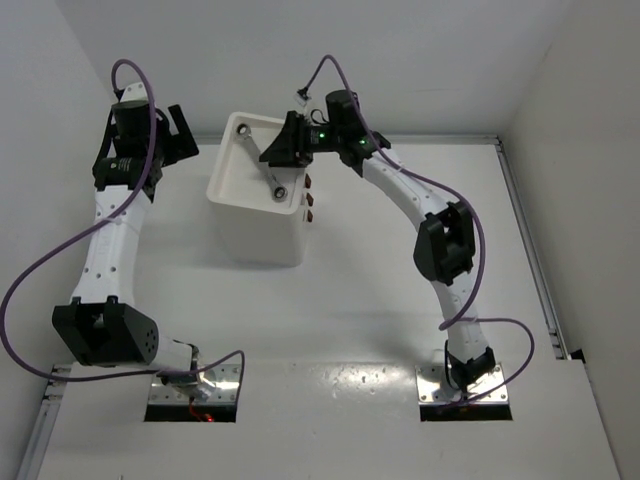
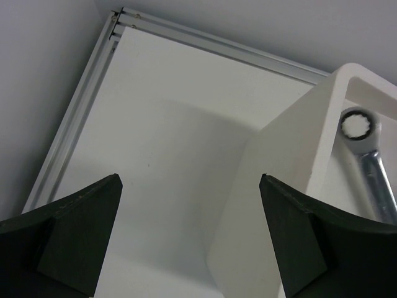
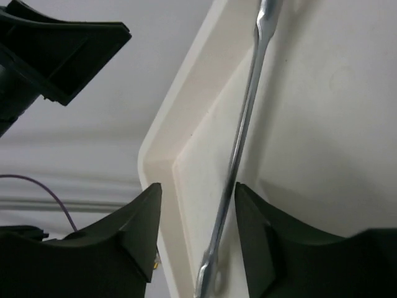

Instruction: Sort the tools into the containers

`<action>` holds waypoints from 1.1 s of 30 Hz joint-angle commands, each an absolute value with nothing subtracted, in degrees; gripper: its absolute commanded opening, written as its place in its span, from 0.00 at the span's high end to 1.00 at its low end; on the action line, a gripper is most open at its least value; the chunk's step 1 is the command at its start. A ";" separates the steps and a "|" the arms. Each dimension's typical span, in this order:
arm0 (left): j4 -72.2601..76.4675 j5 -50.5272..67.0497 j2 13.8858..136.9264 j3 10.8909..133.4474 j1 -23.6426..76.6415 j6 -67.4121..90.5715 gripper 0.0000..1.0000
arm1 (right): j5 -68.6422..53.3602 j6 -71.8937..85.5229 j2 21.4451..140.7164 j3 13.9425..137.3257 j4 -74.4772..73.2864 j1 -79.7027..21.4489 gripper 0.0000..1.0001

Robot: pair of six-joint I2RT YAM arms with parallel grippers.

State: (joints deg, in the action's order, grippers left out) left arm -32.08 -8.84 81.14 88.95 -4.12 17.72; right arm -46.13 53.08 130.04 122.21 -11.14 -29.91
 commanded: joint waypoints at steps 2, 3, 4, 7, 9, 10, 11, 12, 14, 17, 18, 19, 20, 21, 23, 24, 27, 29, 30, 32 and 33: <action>-30.67 -8.53 78.66 88.33 -4.75 18.54 0.00 | -45.26 52.03 129.64 123.57 -7.84 -31.20 0.46; -30.67 -8.53 78.66 88.33 -4.75 18.54 0.00 | -45.26 52.03 129.03 123.57 -6.95 -31.20 0.38; -30.67 -7.92 78.14 88.33 -4.75 18.54 0.00 | -45.26 52.03 129.02 123.57 -6.42 -31.20 0.38; -30.67 -7.39 78.13 88.33 -4.75 18.54 0.00 | -45.79 52.56 127.71 124.28 -3.00 -31.20 0.38; -30.67 -7.38 78.13 88.33 -4.75 18.54 0.00 | -45.18 52.56 125.17 124.89 -0.72 -30.51 0.38; -30.67 -7.38 78.13 88.33 -4.75 18.54 0.00 | -43.96 50.99 123.94 124.20 0.08 -29.54 0.38; -30.15 -7.38 78.13 88.33 -4.75 18.54 0.00 | -43.08 49.58 121.05 123.41 -0.87 -28.75 0.38; -30.15 -7.38 78.13 88.33 -4.75 18.54 0.00 | -41.76 47.57 119.46 123.40 -1.66 -27.78 0.38; -27.61 -7.38 77.26 88.33 -4.75 17.93 0.00 | -38.07 39.58 115.60 120.51 -3.77 -24.45 0.40; -26.37 -7.38 76.64 87.80 -4.22 16.52 0.00 | -28.24 27.45 107.60 117.77 -14.03 -19.53 0.50; -26.37 -7.38 76.64 87.80 -4.22 16.52 0.00 | -22.73 24.72 106.45 117.77 -18.24 -18.29 0.50; -26.37 -6.77 76.64 87.80 -4.22 16.00 0.00 | -19.37 20.43 105.04 117.77 -27.77 -15.85 0.49; -26.37 -6.77 76.64 87.80 -3.52 16.00 0.00 | -15.86 19.26 104.51 116.82 -32.56 -14.43 0.46; -25.76 -6.77 76.64 87.80 -3.52 15.47 0.00 | -10.34 19.25 103.89 115.50 -36.87 -12.67 0.43; -25.14 -7.90 76.64 87.19 -2.99 15.47 0.00 | -8.18 17.76 101.01 106.56 -43.67 -6.81 0.38; -24.44 -7.91 76.64 87.19 -2.47 14.95 0.00 | -7.39 17.75 100.29 103.22 -44.81 -4.85 0.36; -23.73 -8.53 76.64 85.88 -2.46 14.94 0.00 | -7.37 16.79 100.28 90.05 -47.55 0.34 0.41; -23.73 -8.53 76.64 85.87 -2.46 14.94 0.00 | -8.26 16.79 100.28 85.71 -45.98 1.84 0.45; -23.21 -8.53 76.64 85.35 -2.46 14.94 0.00 | -10.18 16.79 100.81 83.43 -45.97 2.89 0.49; -23.20 -8.53 76.64 85.34 -2.46 14.94 0.00 | -11.16 17.31 103.35 82.27 -44.49 3.42 0.55; -23.20 -9.05 76.64 85.34 -2.46 14.94 0.00 | -11.16 17.31 104.23 82.27 -43.95 3.43 0.57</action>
State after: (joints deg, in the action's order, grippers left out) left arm -26.15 -8.19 78.24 85.49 -2.79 15.49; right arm -10.50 18.52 104.42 82.32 -42.52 3.42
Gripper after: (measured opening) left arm 0.997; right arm 0.444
